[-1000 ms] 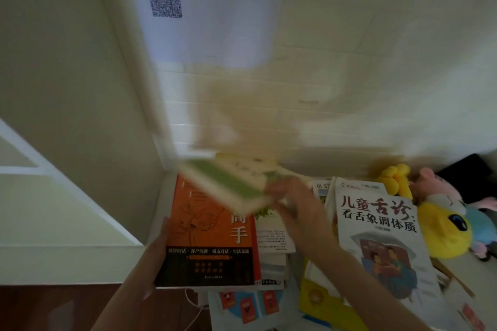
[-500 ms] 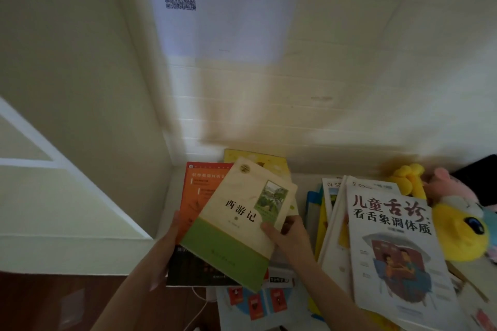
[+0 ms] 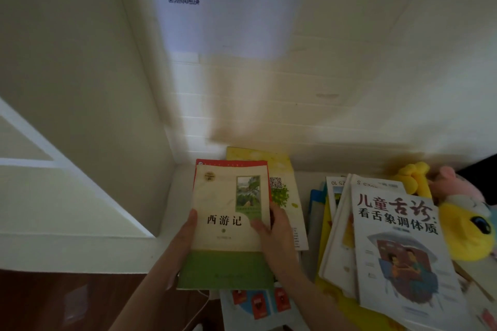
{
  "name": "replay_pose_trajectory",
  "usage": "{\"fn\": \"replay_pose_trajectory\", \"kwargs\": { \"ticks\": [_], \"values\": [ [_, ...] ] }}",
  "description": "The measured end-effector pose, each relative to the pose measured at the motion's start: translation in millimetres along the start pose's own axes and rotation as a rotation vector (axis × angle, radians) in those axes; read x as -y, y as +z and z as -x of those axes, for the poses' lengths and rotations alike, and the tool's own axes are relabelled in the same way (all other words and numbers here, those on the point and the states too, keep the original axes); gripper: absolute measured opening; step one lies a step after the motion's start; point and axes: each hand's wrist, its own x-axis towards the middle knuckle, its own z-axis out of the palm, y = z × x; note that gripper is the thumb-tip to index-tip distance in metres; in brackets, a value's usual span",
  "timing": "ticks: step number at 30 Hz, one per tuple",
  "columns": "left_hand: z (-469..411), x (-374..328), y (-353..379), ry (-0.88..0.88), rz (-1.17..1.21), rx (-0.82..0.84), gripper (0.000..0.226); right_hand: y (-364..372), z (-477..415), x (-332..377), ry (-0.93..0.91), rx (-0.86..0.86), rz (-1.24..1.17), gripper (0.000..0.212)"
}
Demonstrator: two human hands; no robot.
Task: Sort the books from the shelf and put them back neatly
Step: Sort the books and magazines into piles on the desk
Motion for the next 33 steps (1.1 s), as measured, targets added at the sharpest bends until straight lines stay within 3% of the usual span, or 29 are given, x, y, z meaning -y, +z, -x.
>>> {"fn": "replay_pose_trajectory", "kwargs": {
  "ticks": [3,8,11,14,16,18,23,33],
  "values": [
    [0,5,-4,0.049,-0.035,-0.019,0.087,8,0,-2,0.008,-0.025,0.069,0.049],
    [-3,8,-6,0.05,-0.125,-0.064,0.11,2,1,-11,0.007,0.009,0.172,0.049],
    [-3,8,-5,0.066,-0.1,-0.089,0.098,-15,-13,-12,0.035,-0.048,0.165,0.047],
    [-1,9,-11,0.072,-0.097,-0.128,0.071,-41,-38,-19,0.128,-0.132,0.27,0.062],
    [0,10,-22,0.057,-0.098,-0.14,0.066,-54,-49,-22,0.305,-0.038,0.18,0.077],
    [-2,15,-35,0.048,-0.084,-0.153,0.061,-59,-54,-25,0.443,0.075,0.152,0.068],
    [-4,20,-49,0.043,-0.05,-0.172,0.036,-67,-62,-36,0.337,0.073,0.316,0.046],
    [-4,20,-49,0.031,-0.015,-0.133,0.039,-80,-54,-20,0.213,0.033,0.413,0.028]
  ]
}}
